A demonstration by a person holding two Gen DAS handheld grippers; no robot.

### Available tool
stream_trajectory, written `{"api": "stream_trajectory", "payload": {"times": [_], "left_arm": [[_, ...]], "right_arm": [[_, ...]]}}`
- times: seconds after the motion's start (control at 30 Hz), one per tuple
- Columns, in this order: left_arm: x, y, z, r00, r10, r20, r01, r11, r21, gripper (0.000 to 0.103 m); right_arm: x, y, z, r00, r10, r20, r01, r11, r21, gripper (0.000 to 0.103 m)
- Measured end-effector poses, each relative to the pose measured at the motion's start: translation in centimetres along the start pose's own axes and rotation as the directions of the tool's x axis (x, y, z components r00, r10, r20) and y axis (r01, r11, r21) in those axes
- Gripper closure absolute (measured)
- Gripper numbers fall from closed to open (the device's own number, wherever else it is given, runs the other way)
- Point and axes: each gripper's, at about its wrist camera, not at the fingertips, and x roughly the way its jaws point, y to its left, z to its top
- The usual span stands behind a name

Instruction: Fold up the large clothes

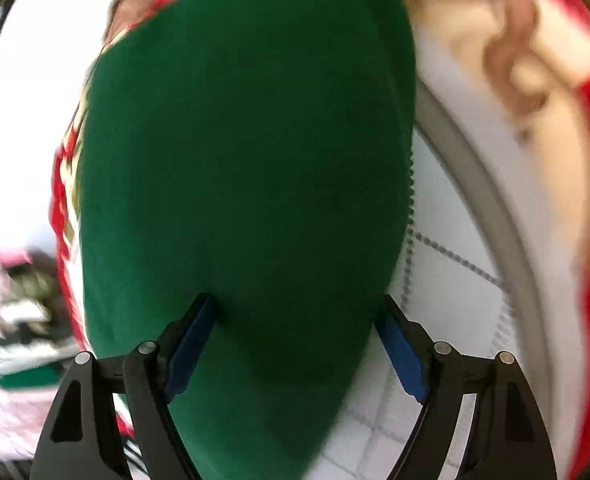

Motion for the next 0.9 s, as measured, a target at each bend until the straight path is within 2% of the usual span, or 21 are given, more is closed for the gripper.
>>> {"api": "stream_trajectory", "payload": {"times": [0.07,0.1,0.13,0.23,0.33,0.37,0.4,0.43,0.5,0.57,0.7,0.77,0.8,0.83,0.9], "left_arm": [[-0.6,-0.8,0.1,0.999,0.030,0.026,-0.030,1.000,0.004,0.000],[-1.2,-1.3,0.1,0.998,0.044,0.043,-0.044,0.999,0.007,0.000],[-1.8,-1.5,0.2,0.996,0.063,0.060,-0.064,0.998,0.008,0.000],[-4.2,-2.4,-0.2,0.989,0.109,0.105,-0.112,0.994,0.022,0.000],[-5.5,-2.7,-0.7,0.985,0.114,0.132,-0.123,0.991,0.057,0.000],[-6.0,-3.1,-1.1,0.985,0.107,0.132,-0.117,0.990,0.075,0.000],[-6.1,-3.8,-1.3,0.986,0.098,0.134,-0.112,0.988,0.104,0.000],[-6.2,-4.7,-1.5,0.988,0.088,0.127,-0.105,0.985,0.136,0.000],[-6.0,-6.8,-1.9,0.992,0.057,0.109,-0.077,0.980,0.182,0.000],[-5.7,-9.6,-2.0,0.995,0.015,0.102,-0.037,0.975,0.221,0.000],[-3.8,-15.2,-0.8,0.995,-0.034,0.095,0.008,0.964,0.267,0.000],[-1.2,-17.7,-0.1,0.996,-0.008,0.084,-0.016,0.958,0.287,0.000],[-0.1,-18.3,0.2,0.998,-0.005,0.069,-0.015,0.957,0.288,0.000],[0.8,-18.6,0.5,0.998,-0.008,0.068,-0.011,0.960,0.280,0.000],[1.7,-18.4,1.3,0.997,-0.027,0.069,0.008,0.967,0.255,0.000]], "right_arm": [[0.3,-0.5,0.5,0.997,0.065,0.044,-0.067,0.996,0.058,0.024],[0.3,-0.3,0.5,0.996,0.075,0.049,-0.078,0.996,0.053,0.054],[0.3,0.0,0.1,0.994,0.095,0.047,-0.098,0.994,0.056,0.073],[-0.7,-0.1,-1.6,0.986,0.162,0.043,-0.166,0.979,0.119,0.082],[-1.8,0.2,-4.6,0.983,0.178,-0.036,-0.172,0.977,0.129,0.084],[-1.9,0.3,-5.6,0.985,0.156,-0.078,-0.148,0.983,0.105,0.084],[-1.5,0.3,-6.8,0.982,0.110,-0.156,-0.098,0.992,0.081,0.083],[-1.1,0.0,-7.5,0.973,0.078,-0.217,-0.062,0.995,0.078,0.078],[-0.5,-1.0,-8.8,0.940,-0.002,-0.342,0.022,0.998,0.057,0.067],[-1.2,-0.8,-9.2,0.930,-0.076,-0.358,0.081,0.997,-0.002,0.064],[-5.1,2.4,-7.9,0.937,-0.199,-0.289,0.153,0.973,-0.172,0.061],[-6.8,5.6,-5.9,0.953,-0.218,-0.209,0.159,0.951,-0.266,0.061],[-7.5,7.6,-4.5,0.963,-0.221,-0.156,0.161,0.931,-0.326,0.057],[-7.6,9.6,-3.0,0.968,-0.229,-0.099,0.175,0.905,-0.387,0.041],[-7.1,12.4,-0.7,0.977,-0.214,0.009,0.192,0.854,-0.483,0.019]]}}
